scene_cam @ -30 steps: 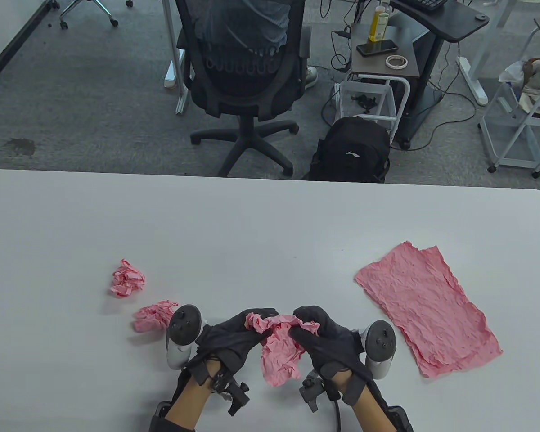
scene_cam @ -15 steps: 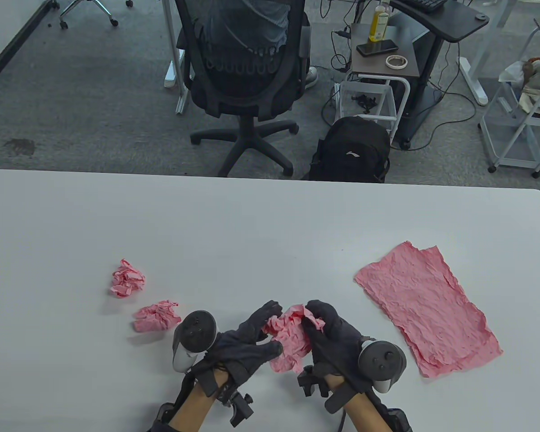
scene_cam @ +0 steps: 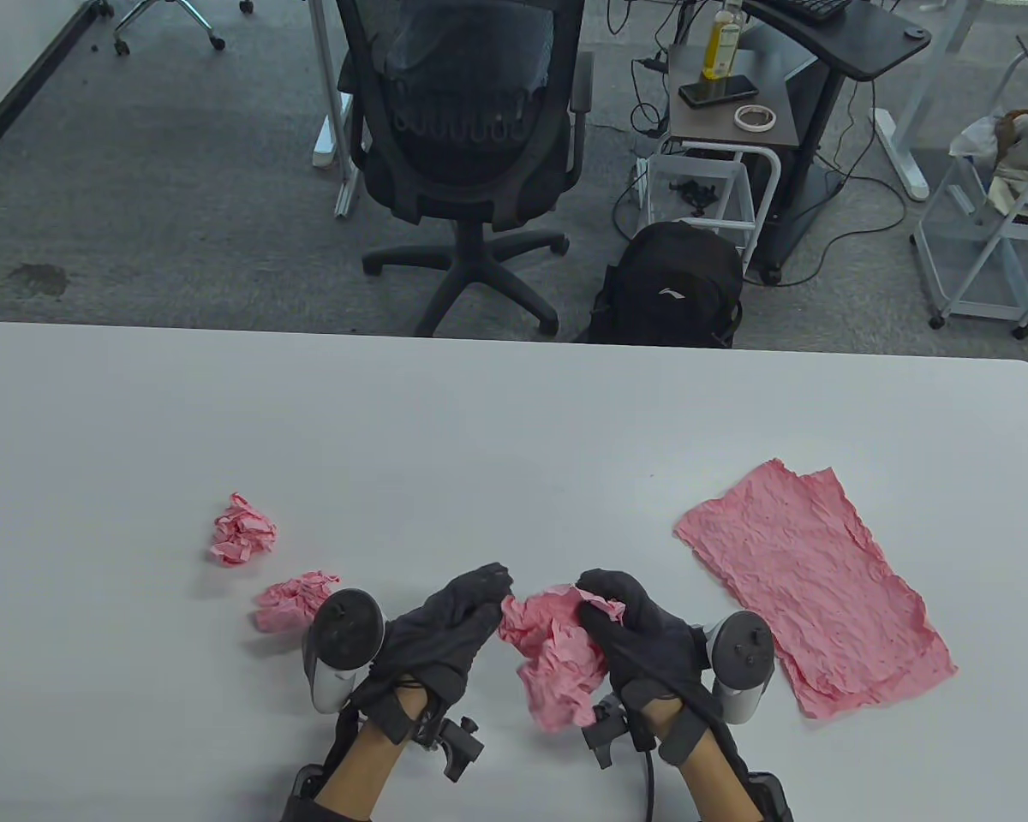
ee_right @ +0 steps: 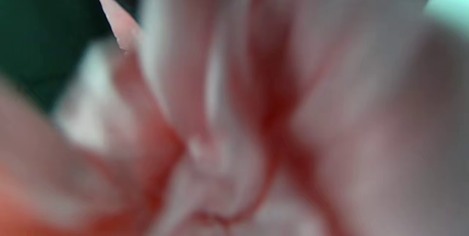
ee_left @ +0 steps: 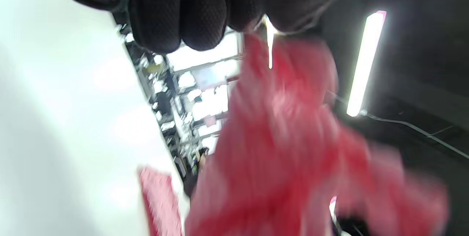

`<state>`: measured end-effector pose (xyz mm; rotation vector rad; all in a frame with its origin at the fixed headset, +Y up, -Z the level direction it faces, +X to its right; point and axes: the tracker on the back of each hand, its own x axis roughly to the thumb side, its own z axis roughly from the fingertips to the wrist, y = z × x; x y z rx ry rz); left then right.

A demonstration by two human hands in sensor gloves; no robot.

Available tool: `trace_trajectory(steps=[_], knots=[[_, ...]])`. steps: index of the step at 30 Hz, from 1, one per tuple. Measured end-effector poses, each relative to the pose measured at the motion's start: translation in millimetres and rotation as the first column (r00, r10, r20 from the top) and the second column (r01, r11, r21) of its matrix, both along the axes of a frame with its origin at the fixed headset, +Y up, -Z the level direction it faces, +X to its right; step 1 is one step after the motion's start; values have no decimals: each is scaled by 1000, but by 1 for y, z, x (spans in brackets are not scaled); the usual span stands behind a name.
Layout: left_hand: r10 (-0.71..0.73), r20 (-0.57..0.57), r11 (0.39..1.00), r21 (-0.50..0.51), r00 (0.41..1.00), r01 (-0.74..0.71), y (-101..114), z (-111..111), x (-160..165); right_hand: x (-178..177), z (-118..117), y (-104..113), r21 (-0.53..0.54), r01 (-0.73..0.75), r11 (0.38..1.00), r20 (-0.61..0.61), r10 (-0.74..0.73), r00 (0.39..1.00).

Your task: Flatten crumpled papers and stack

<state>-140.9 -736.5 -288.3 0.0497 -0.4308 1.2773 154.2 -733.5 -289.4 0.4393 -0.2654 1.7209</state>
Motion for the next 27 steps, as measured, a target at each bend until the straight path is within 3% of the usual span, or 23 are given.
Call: trace_trajectory(steps=[3,6,9,12,15,17,19,21,24,27], knots=[[-85,117,991,112,990,72,14,6,8,-6,7,11,152,-235,960,70,226,972],[-296,267,955,98,917,280,14,8,33,-21,14,17,247,-259,934,12,265,964],[-348,182,935,141,920,326,13,10,35,-27,18,19,260,-317,912,-13,331,943],[-279,151,959,96,948,267,10,8,30,-22,12,15,160,-350,923,-45,361,932],[-138,119,989,72,983,130,12,6,20,-19,5,2,-3,-488,873,-149,482,863],[-68,149,997,39,987,63,11,6,19,-20,0,-4,-48,-462,886,-163,449,878],[-90,132,995,52,987,84,12,6,18,-19,0,-6,-144,-371,917,-185,343,921],[-118,94,990,86,989,110,15,7,15,-13,1,-3,-164,-351,922,-121,335,935],[-164,6,979,122,986,162,16,6,10,-5,-2,0,-130,-421,898,-36,420,907],[-133,21,986,99,991,131,13,5,8,-5,-3,-5,-185,-429,884,-98,418,903]])
